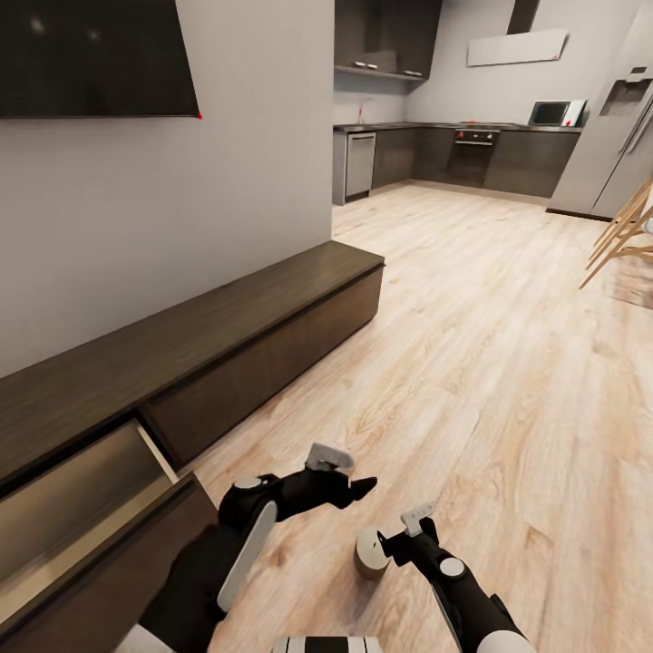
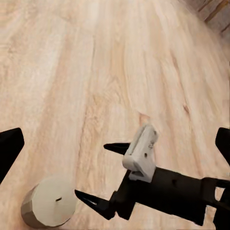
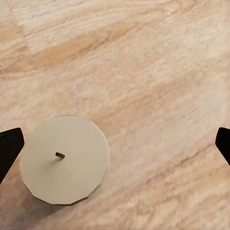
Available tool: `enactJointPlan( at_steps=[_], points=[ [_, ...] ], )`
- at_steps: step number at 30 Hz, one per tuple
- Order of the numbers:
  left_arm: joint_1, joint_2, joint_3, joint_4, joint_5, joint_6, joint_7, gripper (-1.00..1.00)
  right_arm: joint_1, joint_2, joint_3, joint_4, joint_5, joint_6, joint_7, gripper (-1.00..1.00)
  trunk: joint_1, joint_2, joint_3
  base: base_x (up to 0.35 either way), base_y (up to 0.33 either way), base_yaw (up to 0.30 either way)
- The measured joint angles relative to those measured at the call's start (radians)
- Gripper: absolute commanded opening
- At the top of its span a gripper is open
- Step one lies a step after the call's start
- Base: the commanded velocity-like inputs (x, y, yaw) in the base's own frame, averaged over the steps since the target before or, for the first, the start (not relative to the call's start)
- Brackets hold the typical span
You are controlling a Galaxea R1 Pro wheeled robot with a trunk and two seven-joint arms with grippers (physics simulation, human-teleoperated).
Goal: Place each of the two pumpkins and all three candles from the living room inside a cabinet in the living room (use any cabinet), then make sure every cabinet is closed, and position the cauldron so it is next to a table in the living room.
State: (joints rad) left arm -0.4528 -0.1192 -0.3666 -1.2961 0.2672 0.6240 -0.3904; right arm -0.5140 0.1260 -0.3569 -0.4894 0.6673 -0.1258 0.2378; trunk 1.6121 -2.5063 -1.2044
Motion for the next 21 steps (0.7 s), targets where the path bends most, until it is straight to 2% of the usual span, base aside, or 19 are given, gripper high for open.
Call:
enactJointPlan(
  at_steps=[4, 5, 7, 8, 12, 13, 17, 21],
  points=[
    [-0.039, 0.0, 0.0, -0.07, 0.136, 0.002, 0.0, 1.0, 0.0, 0.0, 0.001, 0.003, 0.0, 0.0, 0.0, 1.0, 0.0, 0.0, 0.0, 0.0, 0.0, 0.0],
    [-0.061, 0.0, 0.0, -0.077, 0.184, 0.002, -0.001, 1.0, 0.0, 0.0, 0.001, 0.003, 0.0, 0.0, 0.0, 1.0, 0.0, 0.0, 0.0, 0.0, 0.0, 0.0],
    [-0.102, 0.0, 0.0, -0.083, 0.246, 0.001, -0.003, 1.0, 0.0, 0.0, 0.001, 0.005, 0.0, 0.0, 0.0, 1.0, 0.0, 0.0, 0.0, 0.0, 0.0, 0.0],
    [-0.112, 0.0, 0.0, -0.083, 0.256, 0.001, -0.003, 1.0, 0.0, 0.0, 0.001, 0.005, 0.0, 0.0, 0.0, 1.0, 0.0, 0.0, 0.0, 0.0, 0.0, 0.0],
    [-0.176, -0.001, 0.0, -0.084, 0.346, 0.0, -0.001, 1.0, 0.0, 0.002, 0.001, 0.007, 0.0, 0.0, 0.0, 1.0, 0.0, 0.0, 0.0, 0.0, 0.0, 0.0],
    [-0.183, -0.001, 0.0, -0.084, 0.357, 0.0, -0.001, 1.0, 0.0, 0.002, 0.001, 0.007, 0.0, 0.0, 0.0, 1.0, 0.0, 0.0, 0.0, 0.0, 0.0, 0.0],
    [-0.233, -0.002, 0.0, -0.092, 0.443, 0.0, -0.001, 1.0, 0.0, 0.004, 0.002, 0.009, 0.008, 0.0, 0.0, 1.0, 0.0, 0.0, 0.0, 0.0, 0.0, 0.0],
    [-0.237, -0.002, 0.0, -0.102, 0.468, 0.0, -0.001, 1.0, 0.0, 0.004, 0.002, 0.01, 0.01, -0.001, 0.0, 1.0, 0.0, 0.0, 0.0, 0.0, 0.0, 0.0]
  ],
)
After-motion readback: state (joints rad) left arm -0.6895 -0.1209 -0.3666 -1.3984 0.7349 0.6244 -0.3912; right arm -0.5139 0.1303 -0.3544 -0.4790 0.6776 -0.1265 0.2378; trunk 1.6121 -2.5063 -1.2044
